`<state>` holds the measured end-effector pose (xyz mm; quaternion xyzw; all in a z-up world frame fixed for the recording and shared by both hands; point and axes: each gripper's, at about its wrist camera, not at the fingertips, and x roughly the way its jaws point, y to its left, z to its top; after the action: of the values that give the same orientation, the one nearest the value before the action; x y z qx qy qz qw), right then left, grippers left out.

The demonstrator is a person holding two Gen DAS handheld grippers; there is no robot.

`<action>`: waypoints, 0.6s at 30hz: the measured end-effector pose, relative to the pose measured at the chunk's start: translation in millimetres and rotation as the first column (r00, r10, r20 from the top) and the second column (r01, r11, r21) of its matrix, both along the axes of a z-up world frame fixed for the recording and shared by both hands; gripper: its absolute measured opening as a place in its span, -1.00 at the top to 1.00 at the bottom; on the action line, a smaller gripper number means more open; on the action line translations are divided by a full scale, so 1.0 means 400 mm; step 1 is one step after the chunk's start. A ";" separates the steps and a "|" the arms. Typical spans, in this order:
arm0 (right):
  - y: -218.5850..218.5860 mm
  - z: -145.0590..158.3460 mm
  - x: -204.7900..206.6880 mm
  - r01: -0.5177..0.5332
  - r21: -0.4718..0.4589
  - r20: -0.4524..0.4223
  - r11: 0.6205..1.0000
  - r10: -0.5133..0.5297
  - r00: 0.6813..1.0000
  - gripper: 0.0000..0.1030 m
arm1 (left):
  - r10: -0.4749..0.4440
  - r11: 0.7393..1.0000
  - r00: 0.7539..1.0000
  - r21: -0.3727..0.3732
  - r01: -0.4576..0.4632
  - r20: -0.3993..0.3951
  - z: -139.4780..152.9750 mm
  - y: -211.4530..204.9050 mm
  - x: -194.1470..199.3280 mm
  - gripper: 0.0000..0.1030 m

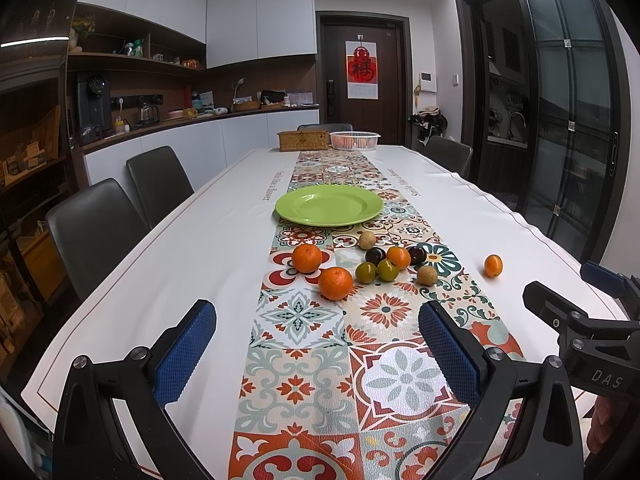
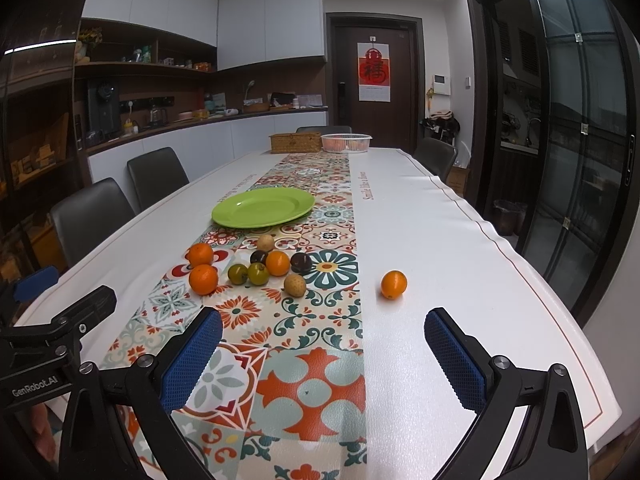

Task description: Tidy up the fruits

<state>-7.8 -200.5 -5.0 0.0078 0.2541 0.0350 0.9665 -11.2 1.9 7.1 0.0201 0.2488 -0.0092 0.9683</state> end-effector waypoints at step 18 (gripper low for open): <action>0.007 0.005 -0.010 -0.003 -0.004 -0.003 1.000 0.003 1.000 -0.99 | 0.002 1.000 1.000 -0.002 -0.002 0.001 0.007 0.001 -0.002 -1.00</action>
<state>-11.7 -197.9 -3.0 0.0056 0.2554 0.0357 0.9662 -11.8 2.3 9.9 0.0190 0.2483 -0.0085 0.9685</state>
